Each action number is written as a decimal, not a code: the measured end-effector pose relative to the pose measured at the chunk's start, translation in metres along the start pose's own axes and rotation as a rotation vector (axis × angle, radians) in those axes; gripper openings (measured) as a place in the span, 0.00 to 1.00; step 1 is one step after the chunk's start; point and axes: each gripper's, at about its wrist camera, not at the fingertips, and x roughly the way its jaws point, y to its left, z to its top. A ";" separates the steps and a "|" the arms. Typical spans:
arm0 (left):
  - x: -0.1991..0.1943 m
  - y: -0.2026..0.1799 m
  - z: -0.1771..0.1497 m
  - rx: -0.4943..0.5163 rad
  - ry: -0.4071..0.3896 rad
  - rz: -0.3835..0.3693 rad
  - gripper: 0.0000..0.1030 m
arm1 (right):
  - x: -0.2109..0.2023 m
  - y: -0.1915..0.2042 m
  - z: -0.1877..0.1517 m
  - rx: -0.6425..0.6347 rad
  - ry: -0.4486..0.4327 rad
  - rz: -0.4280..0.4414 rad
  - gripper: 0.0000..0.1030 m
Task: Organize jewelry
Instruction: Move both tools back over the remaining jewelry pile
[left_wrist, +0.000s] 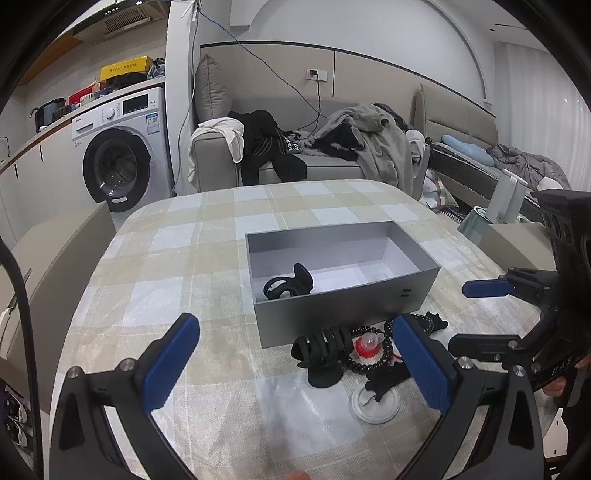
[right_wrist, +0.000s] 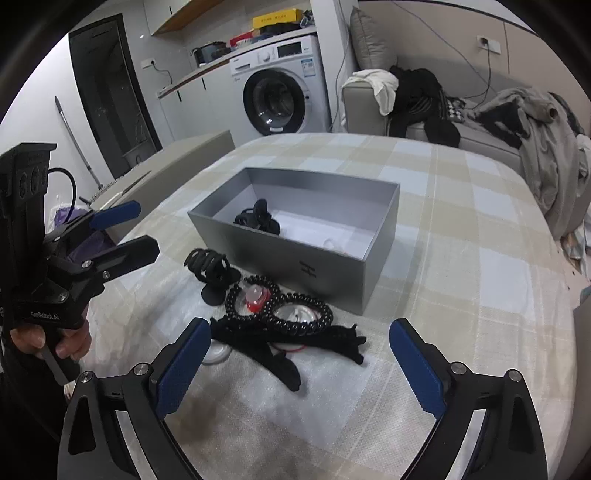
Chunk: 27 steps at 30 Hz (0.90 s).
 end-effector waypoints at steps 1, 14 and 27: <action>0.000 0.000 0.000 -0.001 0.002 -0.001 0.99 | 0.001 0.000 -0.001 0.001 0.006 0.001 0.94; 0.003 0.005 -0.003 -0.012 0.015 0.001 0.99 | 0.021 -0.009 -0.007 0.058 0.070 0.003 0.96; 0.004 0.008 -0.004 -0.030 0.025 -0.006 0.99 | 0.041 0.007 -0.008 0.018 0.115 -0.022 0.96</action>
